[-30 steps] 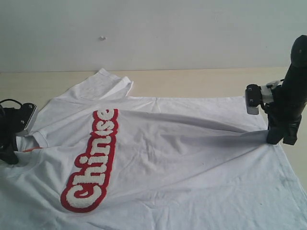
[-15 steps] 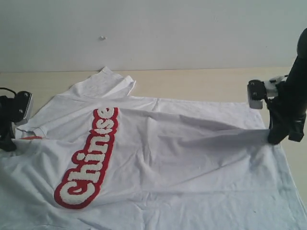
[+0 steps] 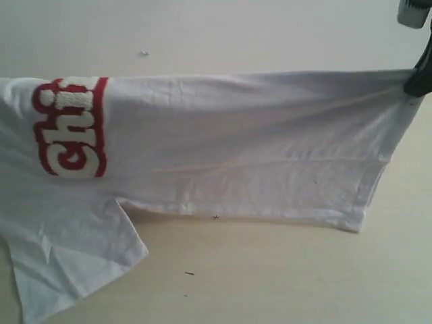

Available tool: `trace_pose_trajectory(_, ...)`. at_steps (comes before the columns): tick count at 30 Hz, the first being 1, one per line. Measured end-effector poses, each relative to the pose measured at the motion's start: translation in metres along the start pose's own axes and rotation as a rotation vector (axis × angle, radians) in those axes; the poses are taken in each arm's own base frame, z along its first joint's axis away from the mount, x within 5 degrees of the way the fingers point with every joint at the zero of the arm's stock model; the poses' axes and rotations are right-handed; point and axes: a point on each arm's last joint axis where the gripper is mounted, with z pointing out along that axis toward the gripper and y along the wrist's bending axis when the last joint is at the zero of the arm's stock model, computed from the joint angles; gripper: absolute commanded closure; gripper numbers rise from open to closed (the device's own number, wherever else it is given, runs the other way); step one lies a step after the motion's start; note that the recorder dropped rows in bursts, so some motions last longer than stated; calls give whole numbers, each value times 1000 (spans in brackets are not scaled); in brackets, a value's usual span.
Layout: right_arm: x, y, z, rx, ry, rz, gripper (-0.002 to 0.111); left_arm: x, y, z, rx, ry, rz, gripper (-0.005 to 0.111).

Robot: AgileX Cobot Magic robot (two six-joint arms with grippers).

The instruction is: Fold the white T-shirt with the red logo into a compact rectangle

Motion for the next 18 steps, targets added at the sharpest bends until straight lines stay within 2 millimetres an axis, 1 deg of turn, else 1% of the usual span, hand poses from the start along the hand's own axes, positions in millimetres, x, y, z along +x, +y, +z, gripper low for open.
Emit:
trace_pose_trajectory(4, -4, 14, -31, 35, -41, 30, 108, 12, 4, -40, -94, 10, -88, 107)
trace_pose_trajectory(7, -4, 23, -48, 44, -55, 38, 108, 16, 1, -65, -138, -8, -132, 107)
trace_pose_trajectory(9, -5, 28, -56, 47, -72, 38, 108, 19, 0, -78, -165, -24, -167, 107)
trace_pose_trajectory(12, -8, 33, -66, 56, -112, 43, 108, 21, -2, -91, -195, -41, -202, 107)
trace_pose_trajectory(14, -10, 36, -70, 56, -133, 46, 108, 22, -2, -96, -208, -46, -204, 107)
trace_pose_trajectory(18, -11, 37, -71, 51, -147, 80, 108, 21, 0, -107, -271, -95, -208, 107)
